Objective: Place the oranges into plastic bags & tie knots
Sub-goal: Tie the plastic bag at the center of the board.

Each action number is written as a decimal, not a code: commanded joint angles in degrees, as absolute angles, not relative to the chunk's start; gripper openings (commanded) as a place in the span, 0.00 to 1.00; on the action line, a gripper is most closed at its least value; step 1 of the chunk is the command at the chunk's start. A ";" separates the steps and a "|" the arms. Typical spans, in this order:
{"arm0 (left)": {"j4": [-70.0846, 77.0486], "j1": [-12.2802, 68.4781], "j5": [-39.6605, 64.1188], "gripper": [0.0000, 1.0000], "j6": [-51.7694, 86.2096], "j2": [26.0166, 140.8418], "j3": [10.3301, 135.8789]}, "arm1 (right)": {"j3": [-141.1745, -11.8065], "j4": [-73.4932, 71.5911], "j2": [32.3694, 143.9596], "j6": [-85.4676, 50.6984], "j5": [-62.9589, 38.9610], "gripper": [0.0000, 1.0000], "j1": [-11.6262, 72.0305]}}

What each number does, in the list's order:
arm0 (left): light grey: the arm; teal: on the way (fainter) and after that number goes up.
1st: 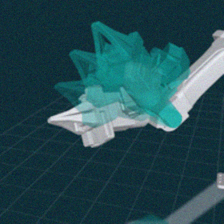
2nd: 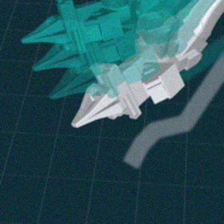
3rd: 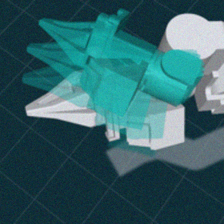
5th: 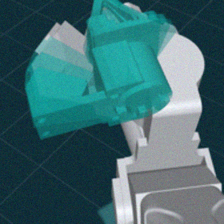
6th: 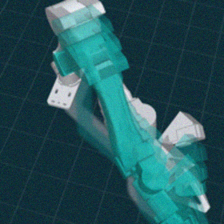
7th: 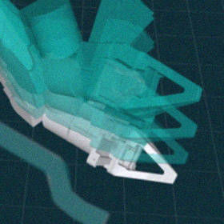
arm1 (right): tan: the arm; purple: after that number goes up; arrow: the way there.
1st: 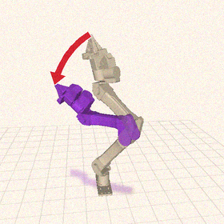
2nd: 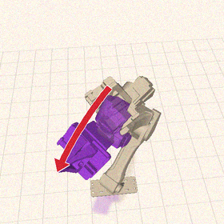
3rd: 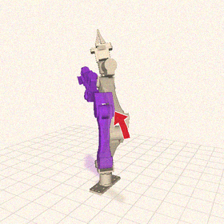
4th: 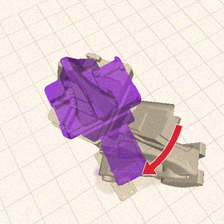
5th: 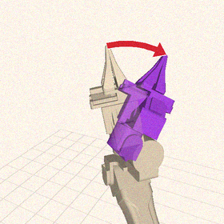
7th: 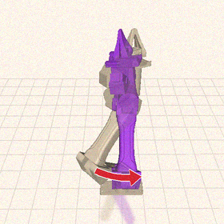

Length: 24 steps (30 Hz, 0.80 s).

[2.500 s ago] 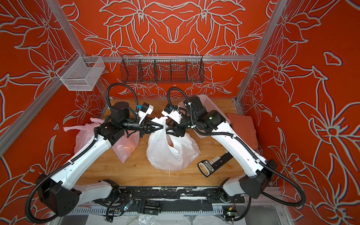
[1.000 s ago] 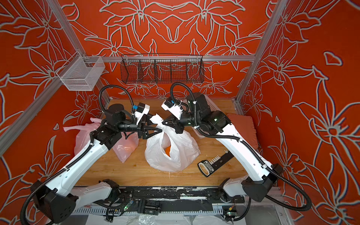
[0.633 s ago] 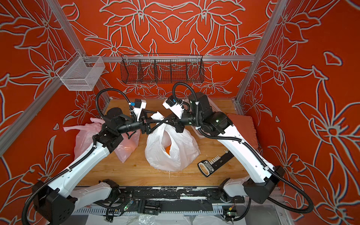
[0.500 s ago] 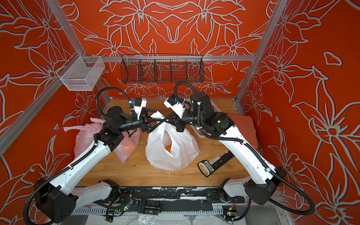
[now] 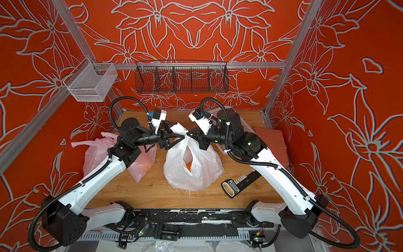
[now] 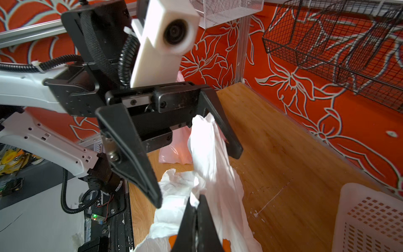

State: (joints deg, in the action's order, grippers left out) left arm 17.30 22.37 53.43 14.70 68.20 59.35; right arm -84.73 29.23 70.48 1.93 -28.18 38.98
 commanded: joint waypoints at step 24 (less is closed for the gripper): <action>21.68 22.68 58.36 0.84 16.93 68.50 61.53 | -77.31 15.59 68.88 -8.97 -31.64 0.00 38.50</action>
